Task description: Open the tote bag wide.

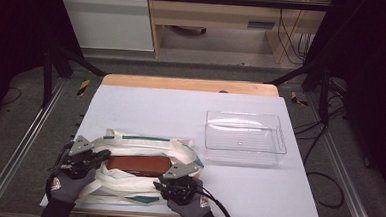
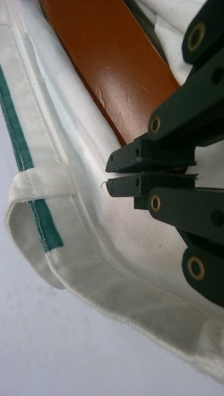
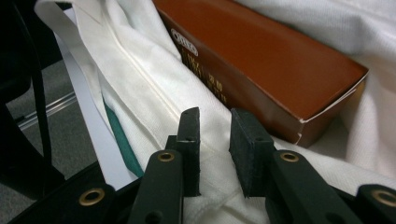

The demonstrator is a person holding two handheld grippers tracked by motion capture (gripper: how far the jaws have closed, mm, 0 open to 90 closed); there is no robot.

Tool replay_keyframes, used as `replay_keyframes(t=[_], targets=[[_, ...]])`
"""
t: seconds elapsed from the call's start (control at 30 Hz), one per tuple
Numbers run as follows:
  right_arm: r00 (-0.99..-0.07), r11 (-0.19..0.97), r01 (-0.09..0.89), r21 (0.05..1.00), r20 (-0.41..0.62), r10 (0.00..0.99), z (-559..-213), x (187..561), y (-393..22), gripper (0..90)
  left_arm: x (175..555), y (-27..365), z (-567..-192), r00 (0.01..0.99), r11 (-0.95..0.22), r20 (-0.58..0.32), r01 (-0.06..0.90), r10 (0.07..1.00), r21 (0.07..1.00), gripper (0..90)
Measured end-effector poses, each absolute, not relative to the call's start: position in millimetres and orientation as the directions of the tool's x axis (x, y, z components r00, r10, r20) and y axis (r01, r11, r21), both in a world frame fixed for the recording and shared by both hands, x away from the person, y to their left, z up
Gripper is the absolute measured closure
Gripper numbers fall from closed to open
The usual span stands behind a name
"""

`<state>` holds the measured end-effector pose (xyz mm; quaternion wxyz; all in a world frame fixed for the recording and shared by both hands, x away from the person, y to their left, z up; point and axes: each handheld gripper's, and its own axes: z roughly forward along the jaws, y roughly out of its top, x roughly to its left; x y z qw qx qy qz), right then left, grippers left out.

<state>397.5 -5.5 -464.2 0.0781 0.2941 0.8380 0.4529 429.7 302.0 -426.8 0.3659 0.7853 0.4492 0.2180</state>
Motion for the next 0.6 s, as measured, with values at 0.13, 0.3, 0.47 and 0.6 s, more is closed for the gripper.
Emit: replay_keyframes(t=[0.13, 0.3, 0.47, 0.6], targets=[[-0.816, 0.425, 0.429, 0.797, 0.14, 0.561, -471, 396, -5, 76.0, 438, 301, -427, 0.464, -0.291, -0.002, 0.559, 0.886, 0.776, 87.8], [-0.818, 0.44, 0.424, 0.792, 0.127, 0.561, -477, 394, -3, 77.3, 446, 301, -436, 0.414, -0.237, -0.021, 0.562, 0.91, 0.793, 87.7], [-0.818, 0.439, 0.425, 0.792, 0.127, 0.561, -481, 392, -2, 78.0, 458, 298, -450, 0.385, -0.217, -0.03, 0.582, 0.922, 0.783, 87.4], [-0.815, 0.429, 0.426, 0.796, 0.132, 0.564, -482, 392, -3, 77.9, 459, 301, -453, 0.388, -0.2, -0.057, 0.589, 0.92, 0.783, 85.4]])
